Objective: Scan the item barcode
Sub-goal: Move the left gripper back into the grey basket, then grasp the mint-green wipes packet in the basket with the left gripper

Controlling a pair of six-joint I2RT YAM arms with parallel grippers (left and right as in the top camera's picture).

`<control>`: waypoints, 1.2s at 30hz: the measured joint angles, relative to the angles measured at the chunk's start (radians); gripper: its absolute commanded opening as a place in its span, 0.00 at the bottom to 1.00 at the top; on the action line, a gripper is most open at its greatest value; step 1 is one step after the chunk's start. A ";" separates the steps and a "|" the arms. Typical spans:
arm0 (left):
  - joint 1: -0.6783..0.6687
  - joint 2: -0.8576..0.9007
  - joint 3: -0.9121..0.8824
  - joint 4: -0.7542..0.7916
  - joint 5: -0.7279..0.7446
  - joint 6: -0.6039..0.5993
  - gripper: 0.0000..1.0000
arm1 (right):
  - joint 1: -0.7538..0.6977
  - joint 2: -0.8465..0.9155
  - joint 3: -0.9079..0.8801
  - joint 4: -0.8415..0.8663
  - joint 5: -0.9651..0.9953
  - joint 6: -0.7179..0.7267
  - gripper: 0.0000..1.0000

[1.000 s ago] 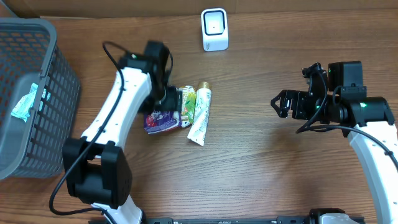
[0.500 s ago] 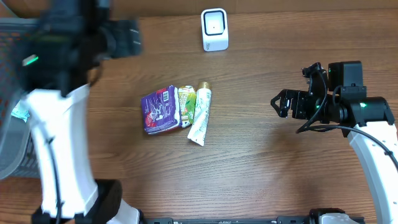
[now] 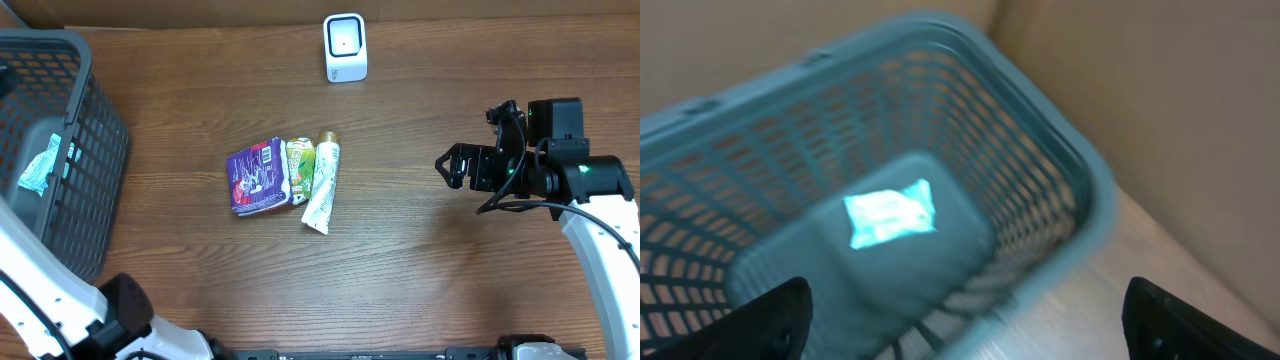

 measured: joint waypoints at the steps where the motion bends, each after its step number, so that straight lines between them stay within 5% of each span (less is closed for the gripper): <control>1: 0.025 0.012 0.000 0.013 0.003 -0.011 0.90 | 0.000 0.000 0.000 0.000 0.000 0.000 1.00; 12: 0.122 0.322 0.000 0.121 0.023 -0.050 0.93 | 0.000 0.000 0.000 0.000 0.000 0.000 1.00; 22: 0.122 0.542 -0.002 0.087 0.026 0.145 0.94 | 0.000 0.000 0.000 0.000 0.000 0.000 1.00; 36: 0.122 0.559 -0.184 0.131 0.055 0.360 0.95 | 0.000 0.000 0.000 0.000 0.000 0.000 1.00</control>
